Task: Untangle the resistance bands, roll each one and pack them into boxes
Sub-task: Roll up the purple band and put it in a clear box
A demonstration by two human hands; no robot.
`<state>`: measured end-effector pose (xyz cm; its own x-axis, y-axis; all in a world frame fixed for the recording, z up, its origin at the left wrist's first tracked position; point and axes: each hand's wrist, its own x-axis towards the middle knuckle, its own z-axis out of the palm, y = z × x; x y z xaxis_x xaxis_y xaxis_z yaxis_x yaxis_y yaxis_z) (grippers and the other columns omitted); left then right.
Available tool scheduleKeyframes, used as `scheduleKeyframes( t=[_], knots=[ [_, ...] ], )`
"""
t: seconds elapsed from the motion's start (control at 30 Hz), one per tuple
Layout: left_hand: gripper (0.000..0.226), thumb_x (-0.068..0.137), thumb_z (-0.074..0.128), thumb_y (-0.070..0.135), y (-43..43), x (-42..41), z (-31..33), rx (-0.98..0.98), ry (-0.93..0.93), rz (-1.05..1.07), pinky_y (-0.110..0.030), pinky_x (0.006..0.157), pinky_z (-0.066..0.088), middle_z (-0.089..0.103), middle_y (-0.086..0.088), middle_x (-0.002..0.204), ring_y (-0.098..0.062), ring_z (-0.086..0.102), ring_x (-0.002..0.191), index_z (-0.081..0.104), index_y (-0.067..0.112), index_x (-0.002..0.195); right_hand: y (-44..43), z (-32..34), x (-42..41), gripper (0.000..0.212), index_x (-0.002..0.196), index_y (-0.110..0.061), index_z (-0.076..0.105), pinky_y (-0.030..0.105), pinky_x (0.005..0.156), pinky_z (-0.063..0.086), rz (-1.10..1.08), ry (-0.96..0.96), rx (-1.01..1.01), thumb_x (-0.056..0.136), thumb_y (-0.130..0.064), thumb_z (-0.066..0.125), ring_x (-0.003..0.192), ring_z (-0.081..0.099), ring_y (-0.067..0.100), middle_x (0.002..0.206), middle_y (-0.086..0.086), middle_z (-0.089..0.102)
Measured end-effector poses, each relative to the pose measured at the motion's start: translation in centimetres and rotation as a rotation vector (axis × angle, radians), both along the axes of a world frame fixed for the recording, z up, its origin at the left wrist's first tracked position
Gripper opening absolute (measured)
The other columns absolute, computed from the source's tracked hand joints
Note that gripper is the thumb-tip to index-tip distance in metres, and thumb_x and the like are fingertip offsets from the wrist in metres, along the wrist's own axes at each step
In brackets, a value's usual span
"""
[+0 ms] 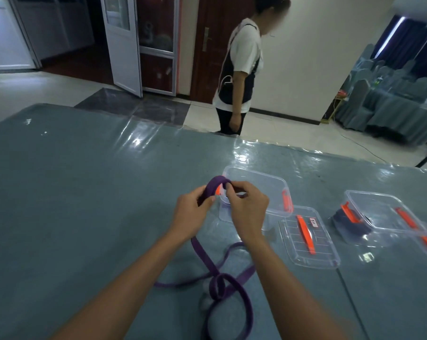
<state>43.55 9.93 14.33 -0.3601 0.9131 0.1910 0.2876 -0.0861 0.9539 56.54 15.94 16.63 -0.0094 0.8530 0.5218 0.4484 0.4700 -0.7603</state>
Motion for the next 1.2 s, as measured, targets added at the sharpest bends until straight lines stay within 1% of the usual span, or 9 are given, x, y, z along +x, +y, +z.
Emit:
scheduleKeyframes(
  t=[0.13,0.37,0.5,0.6,0.7,0.77,0.83,1.0,1.2],
  knots=[
    [0.017,0.087,0.065,0.040,0.2,0.9,-0.7,0.008,-0.051,0.036,-0.051,0.080,0.056,0.075,0.001,0.086,-0.028,0.070,0.088,0.071,0.029,0.098,-2.4,0.6,-1.8,0.004,0.084,-0.019,0.079,0.021,0.071,0.056,-0.013,0.406,-0.410,0.085,-0.018,0.075,0.075,0.070,0.004,0.075,-0.010,0.075],
    [0.015,0.090,0.069,0.033,0.1,0.7,-1.1,0.019,0.029,0.112,-0.040,0.063,0.052,0.068,0.002,0.070,-0.018,0.060,0.064,0.068,0.019,0.085,-3.0,0.1,-2.4,0.019,0.083,0.003,0.073,0.021,0.067,0.047,0.058,0.631,-0.740,0.082,-0.016,0.077,0.069,0.057,0.010,0.071,0.005,0.064],
    [0.009,0.091,0.069,0.026,-0.2,-1.2,-1.0,-0.002,0.192,0.091,-0.037,0.061,0.047,0.064,0.002,0.068,-0.017,0.057,0.063,0.067,0.018,0.089,-2.1,0.8,-1.2,0.013,0.092,-0.008,0.076,0.023,0.069,0.047,0.219,0.277,-0.634,0.084,-0.019,0.076,0.067,0.063,0.006,0.076,-0.006,0.070],
    [0.010,0.089,0.066,0.031,-0.4,-3.2,-0.2,-0.107,0.351,-0.087,-0.040,0.066,0.050,0.065,0.001,0.071,-0.018,0.060,0.067,0.066,0.021,0.090,-0.8,1.9,0.3,0.042,0.123,-0.021,0.067,0.025,0.078,0.053,0.318,-0.244,-0.304,0.083,-0.021,0.078,0.077,0.067,0.012,0.102,-0.006,0.073],
    [0.010,0.093,0.066,0.024,-0.7,-4.2,1.7,-0.210,0.538,-0.249,-0.033,0.063,0.042,0.057,0.005,0.068,-0.011,0.050,0.061,0.060,0.023,0.085,0.4,3.1,1.1,0.029,0.112,-0.028,0.070,0.035,0.077,0.054,0.529,-0.682,-0.154,0.085,-0.019,0.075,0.073,0.062,0.013,0.089,-0.001,0.071],
    [0.011,0.095,0.065,0.025,-0.8,-4.4,2.7,-0.246,0.614,-0.298,-0.033,0.062,0.040,0.055,0.004,0.068,-0.012,0.049,0.061,0.059,0.021,0.087,0.5,3.7,1.1,0.022,0.104,-0.025,0.072,0.034,0.077,0.054,0.558,-0.732,-0.169,0.085,-0.014,0.074,0.075,0.062,0.013,0.086,-0.003,0.070],
    [0.011,0.094,0.067,0.023,-0.8,-4.4,3.0,-0.207,0.569,-0.294,-0.034,0.064,0.041,0.057,0.001,0.069,-0.011,0.050,0.061,0.060,0.018,0.086,0.3,4.0,1.2,0.023,0.101,-0.019,0.073,0.028,0.078,0.055,0.530,-0.540,-0.272,0.082,-0.005,0.074,0.079,0.067,0.012,0.088,0.000,0.072],
    [0.020,0.084,0.077,0.005,-1.1,-3.1,2.5,0.049,-0.130,-0.166,-0.024,0.089,0.055,0.078,0.000,0.097,-0.013,0.073,0.093,0.075,0.015,0.102,-0.4,3.7,1.5,0.031,0.104,-0.002,0.070,0.026,0.073,0.058,0.577,0.284,-0.639,0.080,0.017,0.068,0.080,0.073,0.022,0.091,0.014,0.076],
    [0.025,0.083,0.074,-0.003,-1.3,-1.6,1.9,0.095,-0.333,-0.119,-0.025,0.089,0.056,0.078,0.000,0.098,-0.011,0.072,0.092,0.074,0.013,0.102,-1.7,1.3,0.8,0.031,0.116,0.009,0.063,0.027,0.076,0.059,0.580,0.660,-0.832,0.085,0.013,0.065,0.089,0.072,0.028,0.100,0.020,0.074]
  ],
)
